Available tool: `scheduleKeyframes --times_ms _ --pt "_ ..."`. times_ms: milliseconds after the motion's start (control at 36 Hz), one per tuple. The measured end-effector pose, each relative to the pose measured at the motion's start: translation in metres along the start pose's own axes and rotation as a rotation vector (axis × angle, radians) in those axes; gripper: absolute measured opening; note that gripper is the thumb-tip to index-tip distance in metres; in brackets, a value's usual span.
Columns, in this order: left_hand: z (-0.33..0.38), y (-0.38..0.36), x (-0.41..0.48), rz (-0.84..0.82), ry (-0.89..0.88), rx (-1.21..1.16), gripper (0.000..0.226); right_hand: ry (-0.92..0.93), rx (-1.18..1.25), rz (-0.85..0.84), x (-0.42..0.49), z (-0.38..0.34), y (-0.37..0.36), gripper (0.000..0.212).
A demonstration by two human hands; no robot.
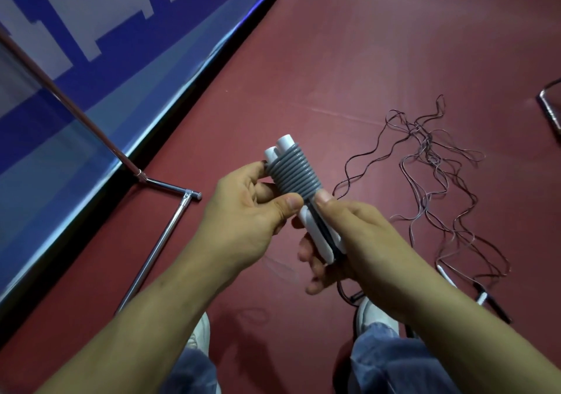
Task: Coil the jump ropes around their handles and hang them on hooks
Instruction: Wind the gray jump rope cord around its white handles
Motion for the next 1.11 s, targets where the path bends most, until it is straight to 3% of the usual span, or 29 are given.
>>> scheduleKeyframes --times_ms 83,194,250,361,444,500,583,639,722,750,833,889,944,1000,1111 --pt "0.003 -0.004 0.000 -0.031 0.007 -0.030 0.021 -0.020 0.089 0.030 0.000 0.005 0.001 0.052" --pt "0.011 -0.008 -0.002 -0.110 -0.017 -0.111 0.038 -0.174 0.411 -0.039 -0.002 0.013 -0.004 0.051" --pt "0.012 -0.011 -0.003 -0.150 -0.013 -0.143 0.038 -0.264 0.579 -0.138 -0.004 0.016 -0.012 0.050" --pt "0.009 -0.019 -0.006 -0.227 0.033 -0.247 0.046 -0.452 0.863 -0.504 -0.014 0.023 -0.041 0.044" --pt "0.007 -0.019 -0.007 -0.209 0.040 -0.285 0.043 -0.527 0.912 -0.568 -0.020 0.026 -0.048 0.049" --pt "0.004 -0.018 -0.006 -0.190 0.041 -0.301 0.037 -0.511 0.752 -0.467 -0.018 0.030 -0.043 0.059" --pt "0.002 -0.012 -0.006 -0.160 0.050 -0.268 0.030 -0.347 0.329 -0.229 -0.005 0.027 -0.026 0.067" --pt "0.001 -0.008 -0.005 -0.154 0.067 -0.223 0.027 -0.279 0.186 -0.098 0.003 0.023 -0.018 0.056" --pt "-0.001 -0.005 -0.005 -0.175 0.107 -0.148 0.024 -0.067 -0.043 0.091 0.015 0.009 0.009 0.020" --pt "-0.001 -0.006 -0.006 -0.195 0.127 -0.119 0.027 0.065 -0.145 0.099 0.015 -0.002 0.015 0.015" --pt "-0.003 -0.009 -0.011 -0.264 0.195 -0.053 0.030 0.400 -0.463 -0.060 -0.001 -0.034 0.011 0.067" --pt "-0.004 -0.015 -0.016 -0.335 0.229 -0.024 0.022 0.503 -0.592 -0.233 -0.012 -0.041 -0.005 0.082" --pt "-0.004 -0.020 -0.021 -0.402 0.257 -0.011 0.021 0.606 -0.754 -0.323 -0.019 -0.042 -0.015 0.078" --pt "-0.005 -0.022 -0.025 -0.449 0.277 0.019 0.023 0.705 -0.904 -0.343 -0.023 -0.039 -0.020 0.060" --pt "-0.015 -0.023 -0.030 -0.494 0.325 0.075 0.038 0.798 -0.995 -0.344 -0.026 -0.034 -0.020 0.044"
Point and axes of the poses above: each hand's wrist, its own x-axis towards the middle knuckle, its own y-axis out of the back of the hand, z = x × y, the point moved 9 cm from there along x, towards the middle knuckle, and after that the axes turned 12 degrees about x, right-handed, at the moved point
